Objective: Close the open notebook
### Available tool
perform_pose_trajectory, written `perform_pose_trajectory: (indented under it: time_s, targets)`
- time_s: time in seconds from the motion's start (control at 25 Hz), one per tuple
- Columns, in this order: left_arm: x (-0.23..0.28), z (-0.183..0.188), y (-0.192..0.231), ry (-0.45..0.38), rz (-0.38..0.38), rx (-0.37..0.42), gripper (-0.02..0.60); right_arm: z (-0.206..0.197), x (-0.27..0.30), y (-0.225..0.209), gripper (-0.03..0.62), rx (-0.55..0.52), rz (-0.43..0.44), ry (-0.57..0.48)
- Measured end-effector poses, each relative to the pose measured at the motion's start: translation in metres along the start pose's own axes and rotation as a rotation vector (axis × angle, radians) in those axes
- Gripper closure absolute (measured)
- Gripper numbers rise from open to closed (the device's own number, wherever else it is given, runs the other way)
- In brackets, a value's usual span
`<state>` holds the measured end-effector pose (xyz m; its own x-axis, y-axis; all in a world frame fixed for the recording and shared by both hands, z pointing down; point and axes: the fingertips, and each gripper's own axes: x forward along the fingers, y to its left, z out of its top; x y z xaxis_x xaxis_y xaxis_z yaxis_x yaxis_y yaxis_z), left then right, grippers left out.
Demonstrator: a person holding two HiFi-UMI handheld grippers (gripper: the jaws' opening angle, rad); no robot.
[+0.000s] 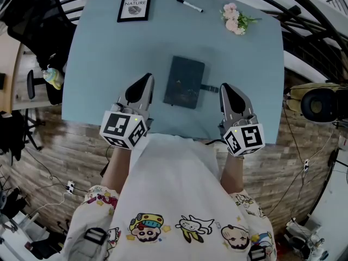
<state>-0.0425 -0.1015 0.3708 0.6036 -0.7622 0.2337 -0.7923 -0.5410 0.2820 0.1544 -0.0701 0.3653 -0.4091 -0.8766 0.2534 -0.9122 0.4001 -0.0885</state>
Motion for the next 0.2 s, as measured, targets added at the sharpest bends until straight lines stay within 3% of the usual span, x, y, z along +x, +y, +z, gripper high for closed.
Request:
perform_pose_trajectory:
  time_s: [0.2]
  targets:
    - [-0.0005, -0.0003, 0.0007, -0.003, 0.001, 0.002, 0.583, -0.0019, 0.0011, 0.0011, 0.585, 0.004, 0.002, 0.002]
